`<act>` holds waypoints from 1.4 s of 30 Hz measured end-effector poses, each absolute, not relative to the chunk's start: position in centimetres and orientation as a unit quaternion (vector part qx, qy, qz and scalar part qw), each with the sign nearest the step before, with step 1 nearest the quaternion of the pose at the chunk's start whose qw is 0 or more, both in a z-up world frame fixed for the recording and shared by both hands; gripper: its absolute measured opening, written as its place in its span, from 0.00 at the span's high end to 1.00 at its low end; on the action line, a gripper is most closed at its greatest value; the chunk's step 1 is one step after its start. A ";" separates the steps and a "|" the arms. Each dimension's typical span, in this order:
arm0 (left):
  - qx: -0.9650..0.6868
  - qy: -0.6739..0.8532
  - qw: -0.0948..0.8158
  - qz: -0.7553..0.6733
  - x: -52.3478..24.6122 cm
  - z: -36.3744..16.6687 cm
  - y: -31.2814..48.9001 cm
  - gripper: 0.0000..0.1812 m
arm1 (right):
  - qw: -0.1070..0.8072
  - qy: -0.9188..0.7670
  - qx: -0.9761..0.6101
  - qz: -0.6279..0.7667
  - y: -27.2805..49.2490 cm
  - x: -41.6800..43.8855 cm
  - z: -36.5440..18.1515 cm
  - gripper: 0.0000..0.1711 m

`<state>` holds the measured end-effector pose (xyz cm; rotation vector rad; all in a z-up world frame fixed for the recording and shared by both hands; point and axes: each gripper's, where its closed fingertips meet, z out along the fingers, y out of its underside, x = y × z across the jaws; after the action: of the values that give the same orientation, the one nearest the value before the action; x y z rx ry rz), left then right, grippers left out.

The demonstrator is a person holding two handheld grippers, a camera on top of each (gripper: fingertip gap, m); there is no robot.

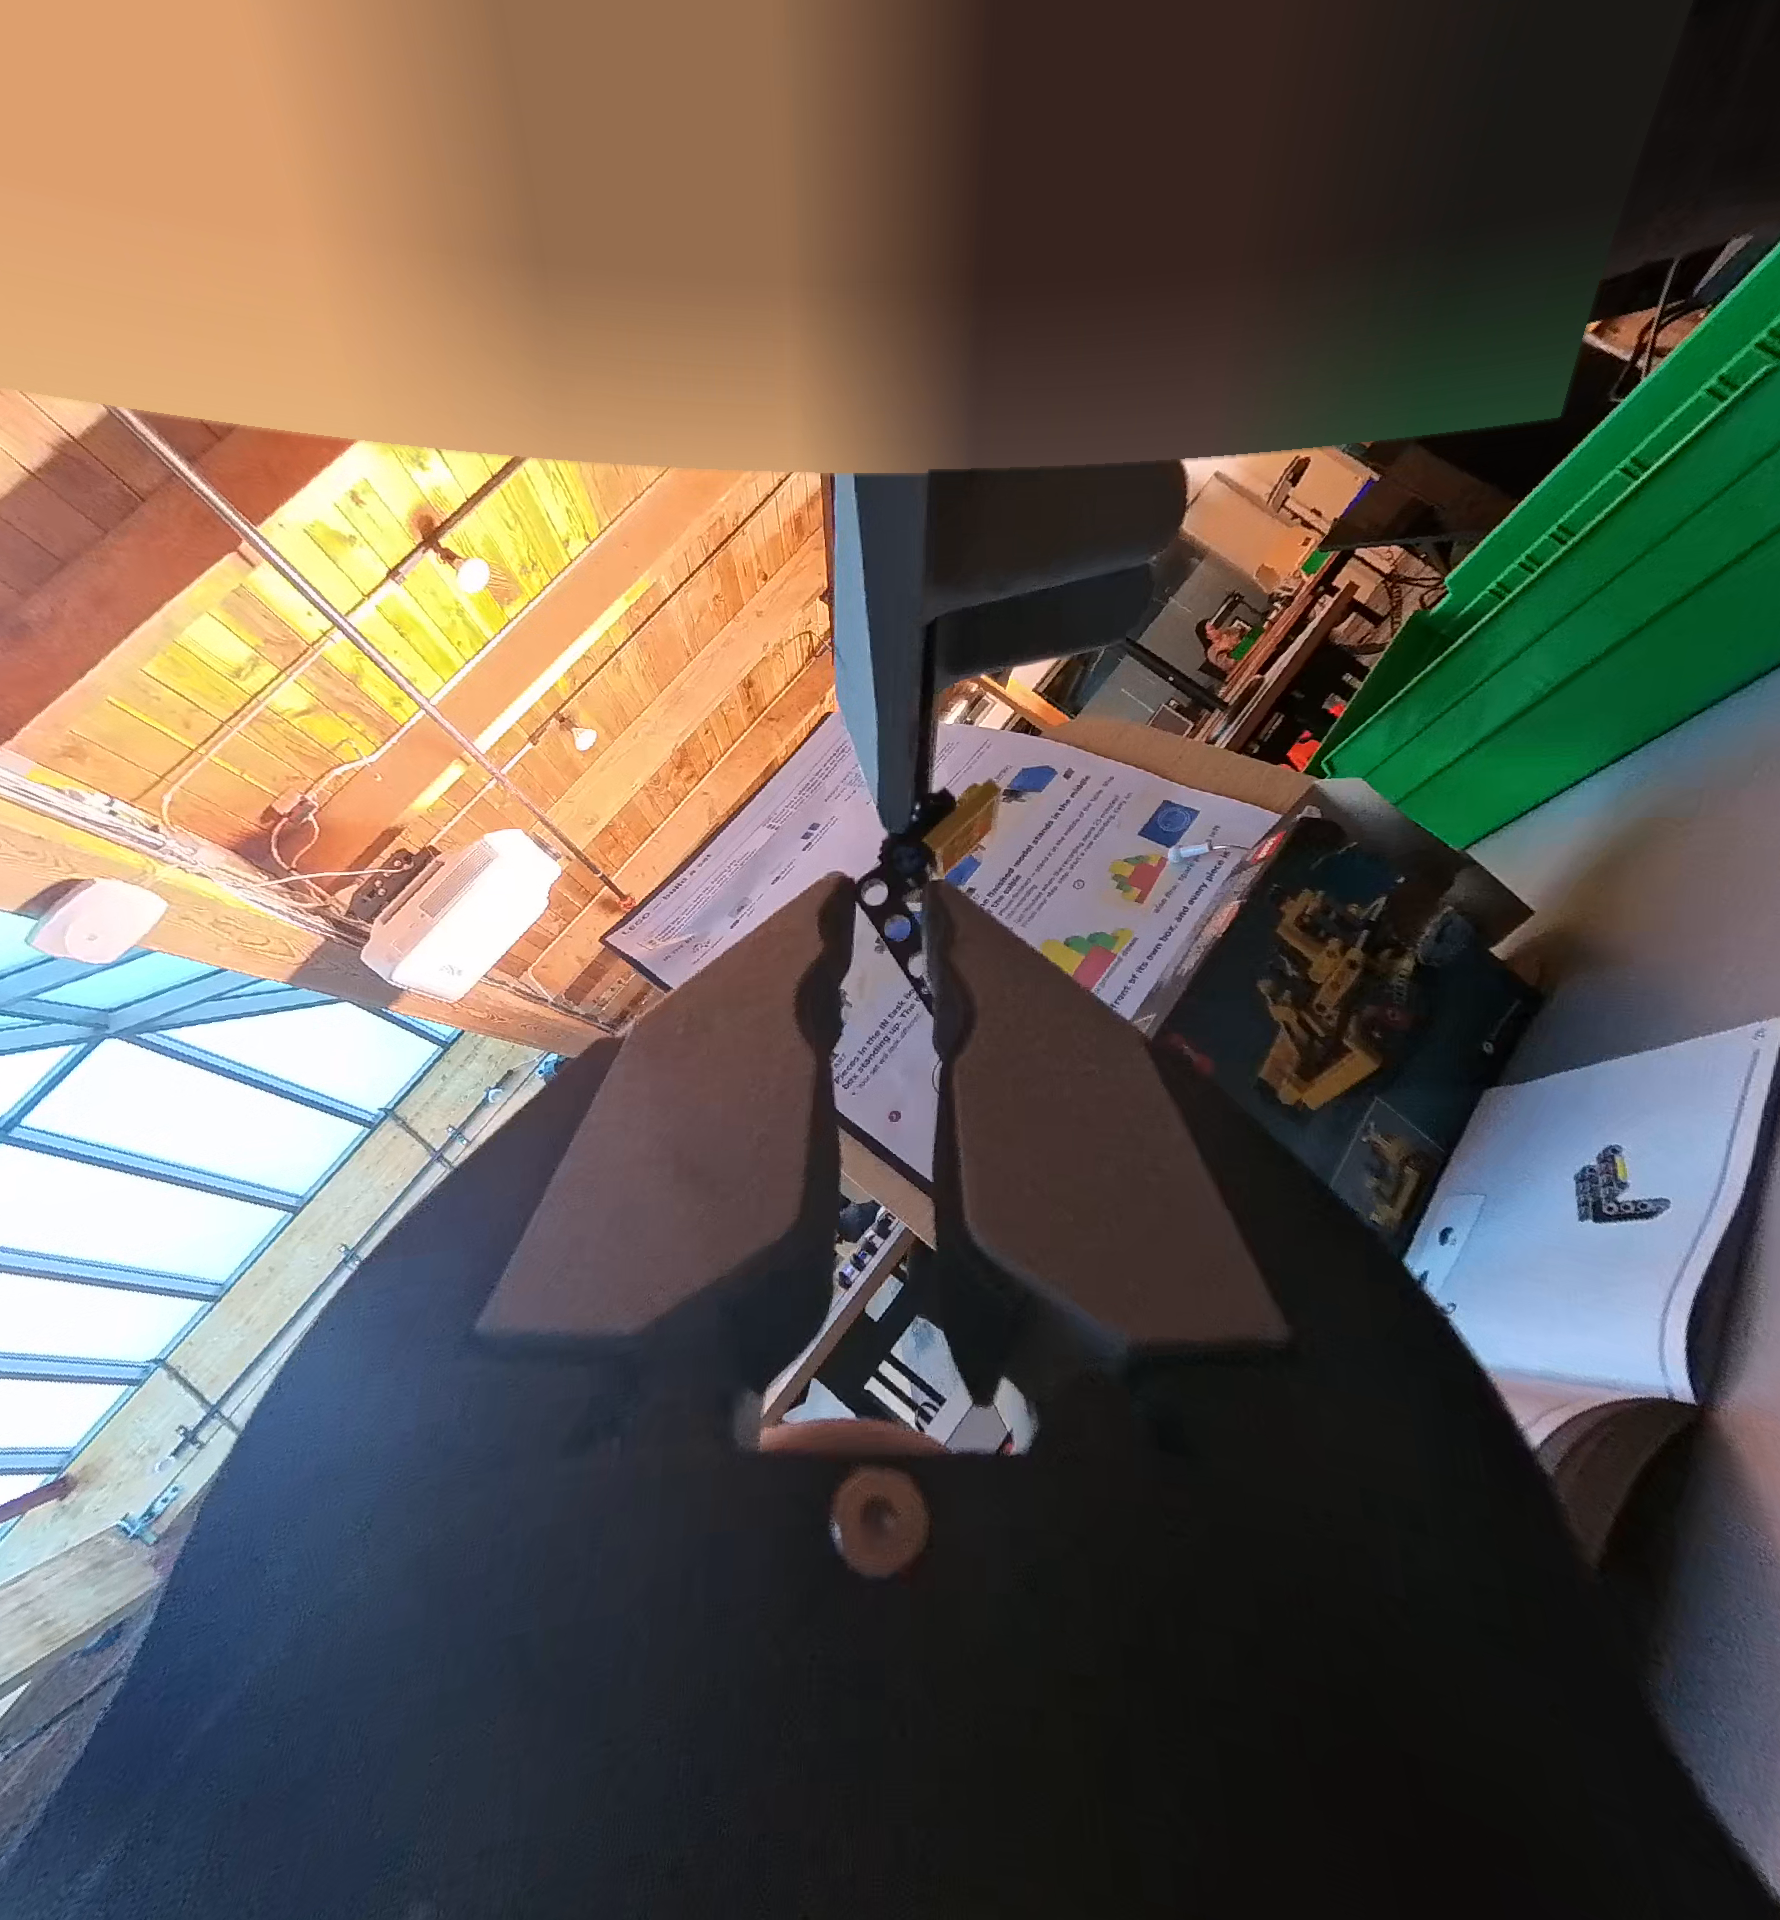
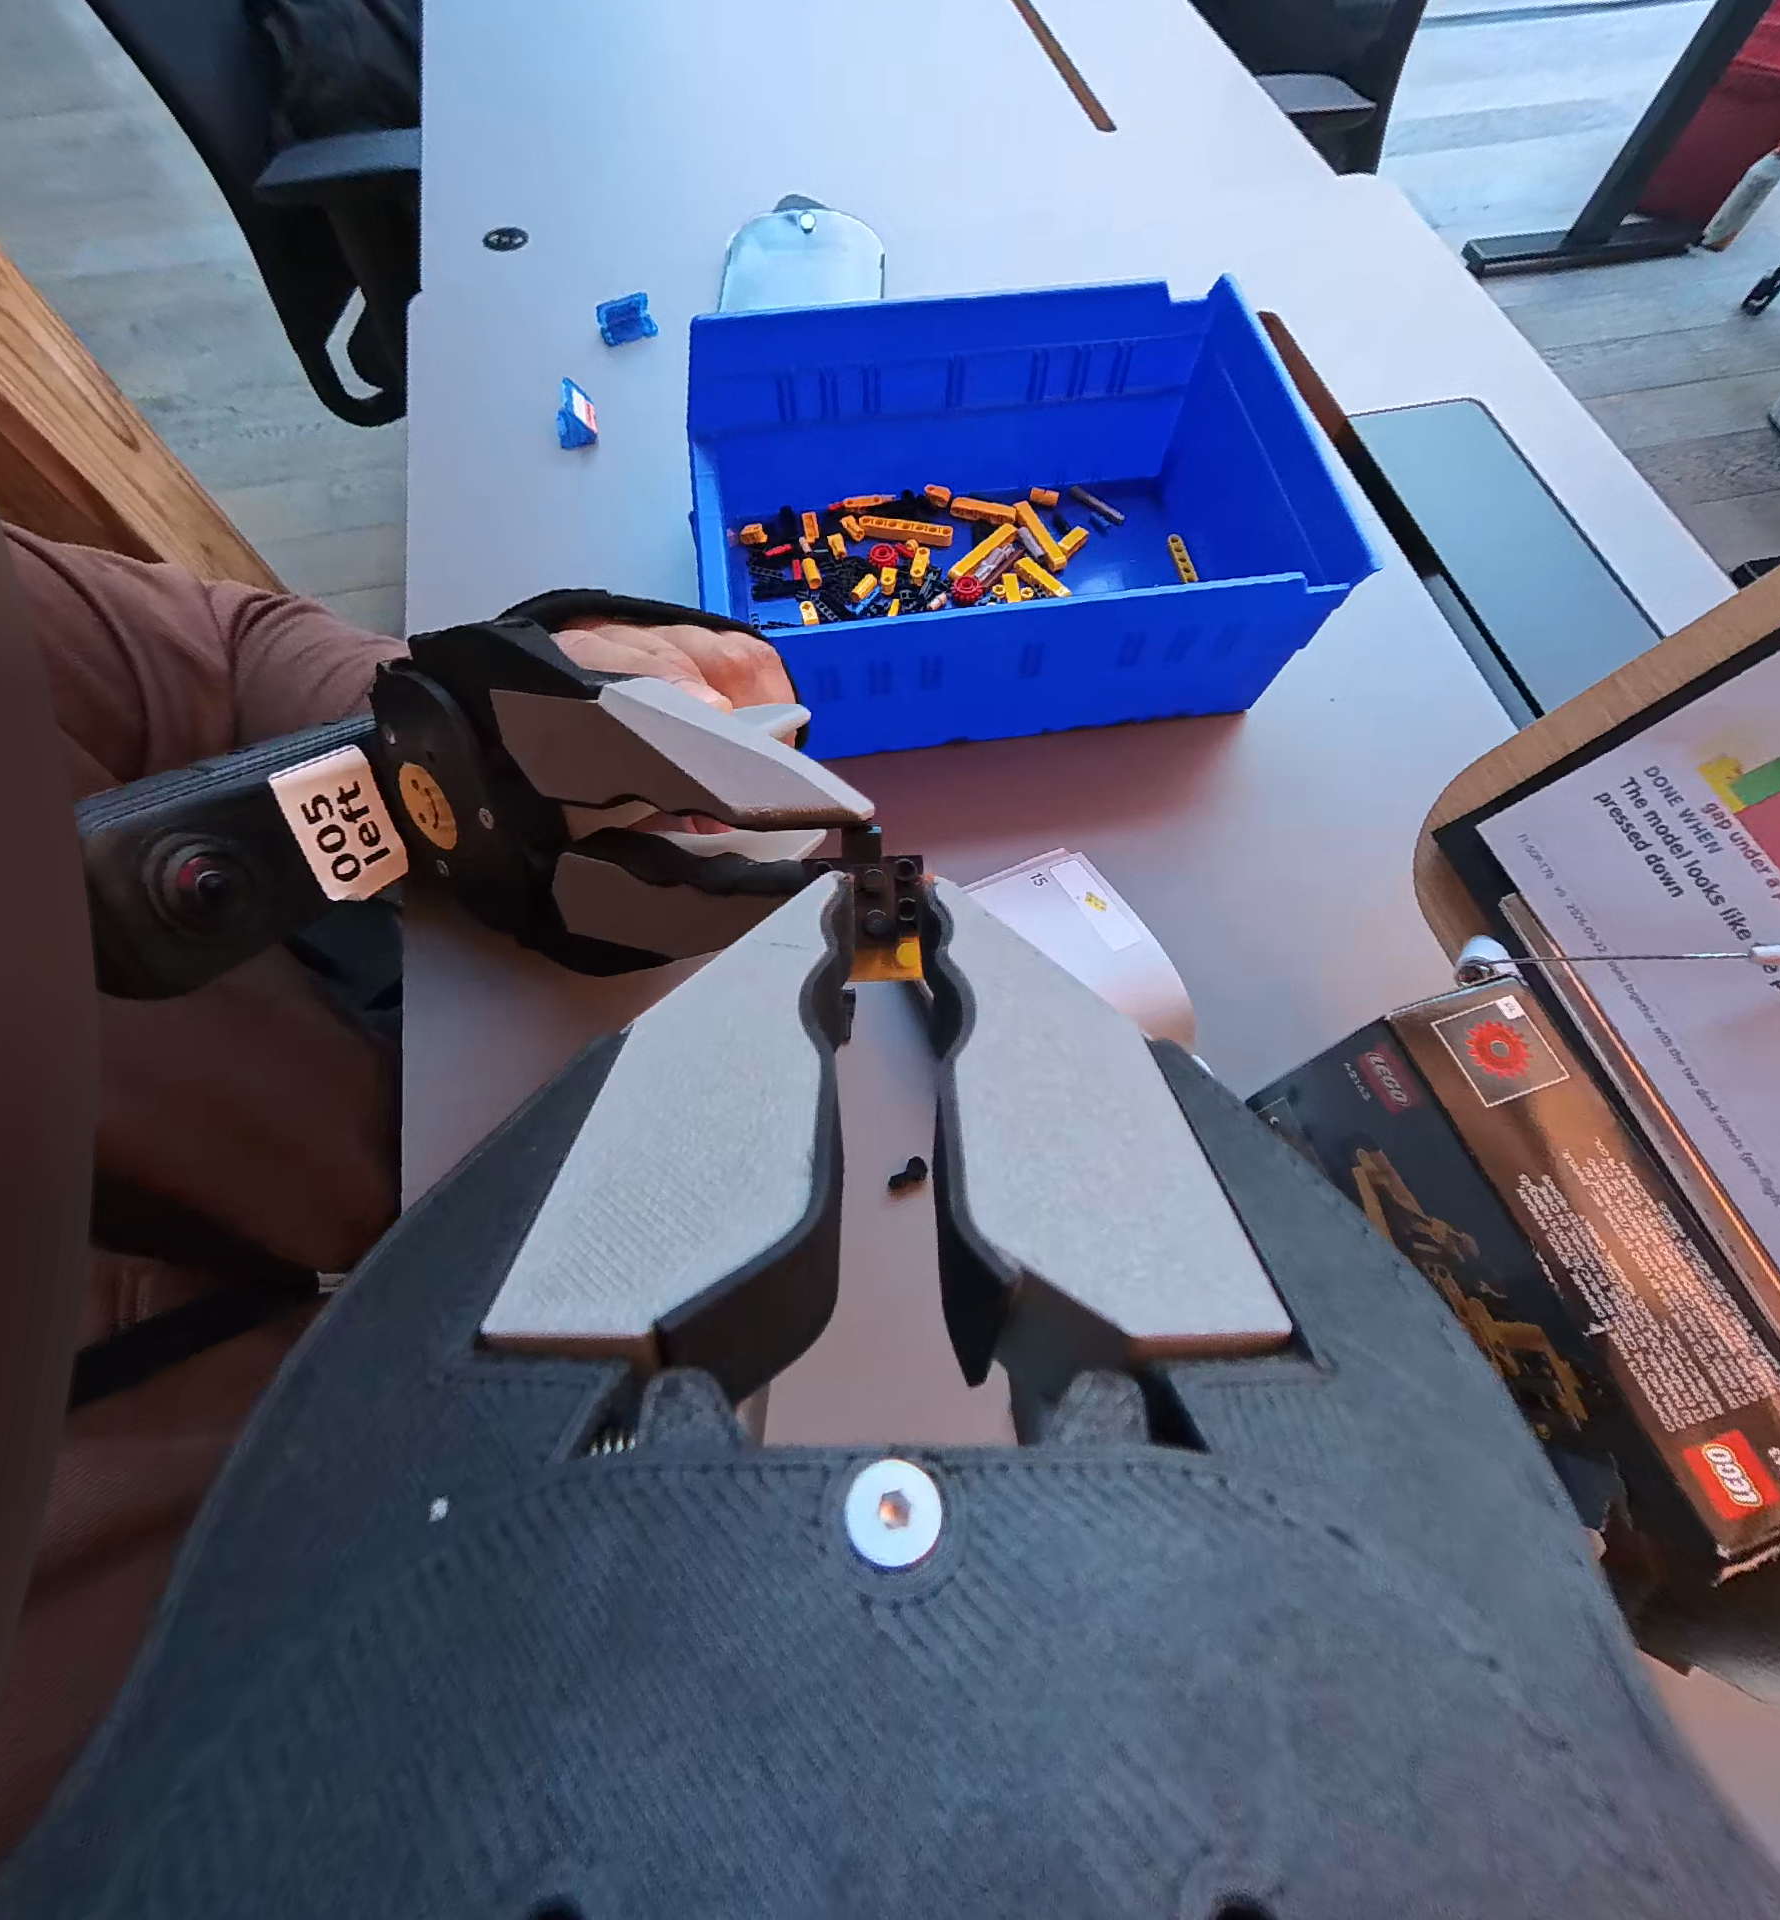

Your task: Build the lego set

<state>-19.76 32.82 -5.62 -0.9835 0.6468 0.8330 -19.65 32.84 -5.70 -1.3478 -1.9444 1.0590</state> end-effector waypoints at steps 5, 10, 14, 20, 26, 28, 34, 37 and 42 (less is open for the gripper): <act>-0.450 0.297 0.751 0.381 -19.7 -5.6 32.8 0.95 | 0.274 -0.725 -0.498 0.389 32.8 -19.6 -5.7 0.95; -0.451 0.295 0.751 0.383 -19.9 -5.5 32.8 0.94 | 0.275 -0.726 -0.496 0.388 32.8 -19.4 -5.6 0.94; -0.451 0.293 0.752 0.381 -19.9 -5.5 32.8 0.95 | 0.274 -0.733 -0.481 0.396 32.6 -19.1 -5.2 0.91; -0.458 0.286 0.758 0.366 -20.0 -5.4 32.8 0.95 | 0.269 -0.728 -0.461 0.430 32.6 -19.0 -4.3 0.89; -0.471 0.266 0.778 0.321 -20.7 -5.1 32.7 0.95 | 0.328 -0.804 -0.321 0.379 32.9 -16.9 -5.0 0.86; -0.473 0.268 0.784 0.300 -20.6 -5.1 32.7 0.95 | 0.378 -0.813 -0.281 0.341 33.2 -17.0 -5.3 0.85; -0.497 0.262 0.792 0.240 -20.8 -5.7 33.2 0.95 | 0.534 -0.792 -0.174 0.240 32.7 -17.7 -4.5 0.86; -0.503 0.256 0.795 0.225 -21.0 -5.7 33.3 0.95 | 0.525 -0.805 -0.169 0.219 32.4 -17.7 -5.5 0.86; -0.503 0.258 0.798 0.212 -20.8 -5.6 33.2 0.95 | 0.549 -0.802 -0.155 0.178 32.5 -18.3 -5.9 0.87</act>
<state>-20.81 33.19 -5.61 -1.0791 0.5531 0.4550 -18.29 32.45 -5.88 -0.3679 -1.8990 0.4220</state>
